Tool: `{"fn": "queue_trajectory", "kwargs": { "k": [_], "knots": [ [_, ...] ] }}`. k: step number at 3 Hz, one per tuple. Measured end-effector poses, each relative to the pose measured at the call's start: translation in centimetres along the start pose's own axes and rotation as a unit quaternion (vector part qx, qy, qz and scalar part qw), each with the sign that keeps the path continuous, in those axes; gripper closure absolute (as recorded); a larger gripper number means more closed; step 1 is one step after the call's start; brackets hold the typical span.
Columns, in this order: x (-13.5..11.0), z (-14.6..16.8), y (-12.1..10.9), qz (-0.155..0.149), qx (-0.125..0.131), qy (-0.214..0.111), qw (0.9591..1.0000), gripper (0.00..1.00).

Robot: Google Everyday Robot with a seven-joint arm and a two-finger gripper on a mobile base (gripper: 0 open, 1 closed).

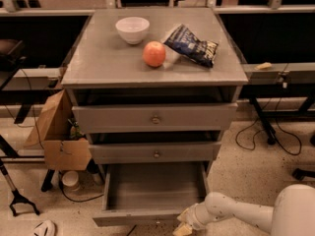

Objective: Close bottom drawer

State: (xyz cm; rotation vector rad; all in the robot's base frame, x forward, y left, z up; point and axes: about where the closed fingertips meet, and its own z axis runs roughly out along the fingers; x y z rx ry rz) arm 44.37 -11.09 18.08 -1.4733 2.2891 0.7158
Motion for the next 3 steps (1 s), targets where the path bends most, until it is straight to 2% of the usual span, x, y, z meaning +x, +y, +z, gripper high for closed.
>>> {"fn": "queue_trajectory", "kwargs": {
  "k": [1,2,3],
  "knots": [
    [-2.01,-0.74,-3.7,-0.008,0.021,-0.005,0.9997,0.65],
    [-1.97,-0.81,-3.55,-0.008,0.021,-0.005,0.9997,0.63],
    [-1.97,-0.83,-3.4,-0.005,0.02,-0.004,0.9998,0.39]
  ]
}}
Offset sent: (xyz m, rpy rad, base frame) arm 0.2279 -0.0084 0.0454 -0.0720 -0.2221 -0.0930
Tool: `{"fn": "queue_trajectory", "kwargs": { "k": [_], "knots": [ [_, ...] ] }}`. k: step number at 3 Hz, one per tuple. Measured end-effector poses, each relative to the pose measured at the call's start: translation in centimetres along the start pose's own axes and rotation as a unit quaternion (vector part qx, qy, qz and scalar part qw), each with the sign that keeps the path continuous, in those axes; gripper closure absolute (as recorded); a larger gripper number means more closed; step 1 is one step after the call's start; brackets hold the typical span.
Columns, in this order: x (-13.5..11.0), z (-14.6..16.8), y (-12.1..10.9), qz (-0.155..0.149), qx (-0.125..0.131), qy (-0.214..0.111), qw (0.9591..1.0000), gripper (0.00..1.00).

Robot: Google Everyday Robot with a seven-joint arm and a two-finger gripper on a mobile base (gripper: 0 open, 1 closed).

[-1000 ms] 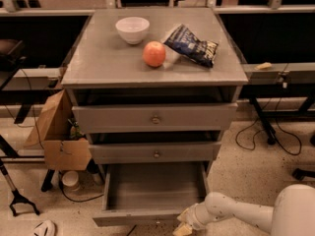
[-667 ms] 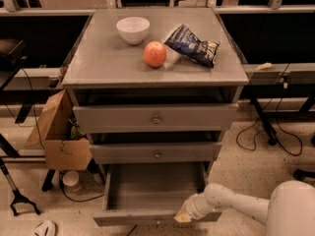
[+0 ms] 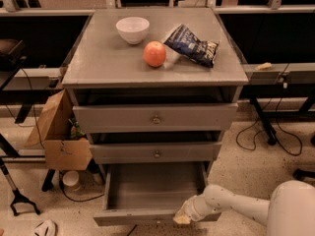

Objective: Close bottom drawer

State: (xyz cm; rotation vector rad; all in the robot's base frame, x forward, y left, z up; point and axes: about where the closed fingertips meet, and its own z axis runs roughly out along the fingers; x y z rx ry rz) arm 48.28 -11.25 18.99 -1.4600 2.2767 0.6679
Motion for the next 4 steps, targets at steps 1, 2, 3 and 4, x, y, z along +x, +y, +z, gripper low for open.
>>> {"fn": "queue_trajectory", "kwargs": {
  "k": [1,2,3,4],
  "knots": [
    [0.19,-0.01,0.85,0.0,0.0,0.0,1.0,0.16],
    [0.29,0.0,1.56,0.0,0.0,0.0,1.0,0.0],
    [0.4,0.01,1.81,0.0,0.0,0.0,1.0,0.0],
    [0.65,0.24,1.68,0.007,-0.001,0.004,1.0,0.19]
  ]
}}
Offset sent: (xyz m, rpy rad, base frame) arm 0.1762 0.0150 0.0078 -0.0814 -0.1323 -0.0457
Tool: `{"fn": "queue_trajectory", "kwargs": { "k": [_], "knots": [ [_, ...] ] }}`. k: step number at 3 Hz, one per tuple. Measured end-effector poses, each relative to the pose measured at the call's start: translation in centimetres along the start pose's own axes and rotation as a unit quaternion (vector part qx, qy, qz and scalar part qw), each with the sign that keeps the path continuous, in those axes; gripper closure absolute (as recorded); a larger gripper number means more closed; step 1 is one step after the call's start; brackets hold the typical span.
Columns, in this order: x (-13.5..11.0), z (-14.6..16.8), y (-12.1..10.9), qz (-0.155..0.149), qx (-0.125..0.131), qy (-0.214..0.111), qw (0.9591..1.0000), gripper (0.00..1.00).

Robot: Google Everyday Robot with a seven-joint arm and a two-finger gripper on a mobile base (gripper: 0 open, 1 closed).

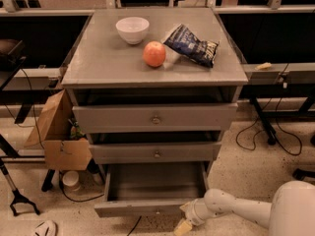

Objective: Close bottom drawer

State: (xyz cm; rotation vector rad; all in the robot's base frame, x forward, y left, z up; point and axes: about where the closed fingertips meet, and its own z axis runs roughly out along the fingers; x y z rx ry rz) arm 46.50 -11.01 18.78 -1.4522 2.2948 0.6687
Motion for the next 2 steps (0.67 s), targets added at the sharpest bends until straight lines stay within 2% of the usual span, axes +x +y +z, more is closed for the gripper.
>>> {"fn": "queue_trajectory", "kwargs": {
  "k": [1,2],
  "knots": [
    [-1.63,0.78,-3.59,0.008,0.018,0.011,0.9997,0.42],
    [-1.47,0.74,-3.34,0.008,0.018,0.011,0.9997,0.38]
  ]
}}
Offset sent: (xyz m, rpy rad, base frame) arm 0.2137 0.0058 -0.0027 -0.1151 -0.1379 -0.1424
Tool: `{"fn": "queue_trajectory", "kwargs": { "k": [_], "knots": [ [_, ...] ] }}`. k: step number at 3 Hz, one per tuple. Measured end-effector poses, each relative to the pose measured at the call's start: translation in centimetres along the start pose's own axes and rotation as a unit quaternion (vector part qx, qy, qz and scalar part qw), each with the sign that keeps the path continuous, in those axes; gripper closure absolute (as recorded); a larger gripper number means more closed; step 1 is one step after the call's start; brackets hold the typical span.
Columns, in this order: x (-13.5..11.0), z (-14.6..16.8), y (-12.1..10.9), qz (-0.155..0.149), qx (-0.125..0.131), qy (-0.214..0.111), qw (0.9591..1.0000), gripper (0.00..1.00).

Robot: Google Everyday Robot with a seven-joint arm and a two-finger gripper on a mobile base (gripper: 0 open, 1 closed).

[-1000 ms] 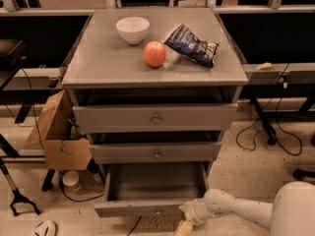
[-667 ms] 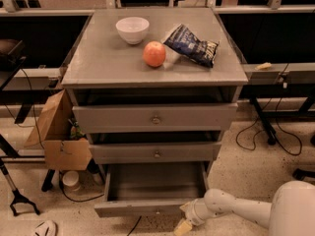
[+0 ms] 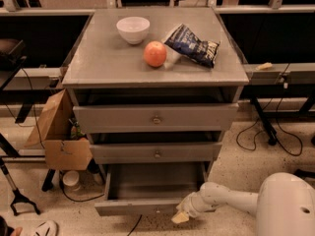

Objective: Close bottom drawer

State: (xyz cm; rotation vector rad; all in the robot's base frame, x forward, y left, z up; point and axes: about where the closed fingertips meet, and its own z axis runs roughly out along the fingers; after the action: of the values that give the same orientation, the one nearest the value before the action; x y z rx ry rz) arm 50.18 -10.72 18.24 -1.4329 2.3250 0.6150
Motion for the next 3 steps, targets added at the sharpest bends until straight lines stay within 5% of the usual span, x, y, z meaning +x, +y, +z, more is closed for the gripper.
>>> {"fn": "queue_trajectory", "kwargs": {
  "k": [2,3],
  "knots": [
    [0.2,0.0,0.2,0.0,0.003,0.0,1.0,0.0],
    [0.4,1.0,-0.2,0.018,0.002,0.007,0.9998,0.02]
  ]
}}
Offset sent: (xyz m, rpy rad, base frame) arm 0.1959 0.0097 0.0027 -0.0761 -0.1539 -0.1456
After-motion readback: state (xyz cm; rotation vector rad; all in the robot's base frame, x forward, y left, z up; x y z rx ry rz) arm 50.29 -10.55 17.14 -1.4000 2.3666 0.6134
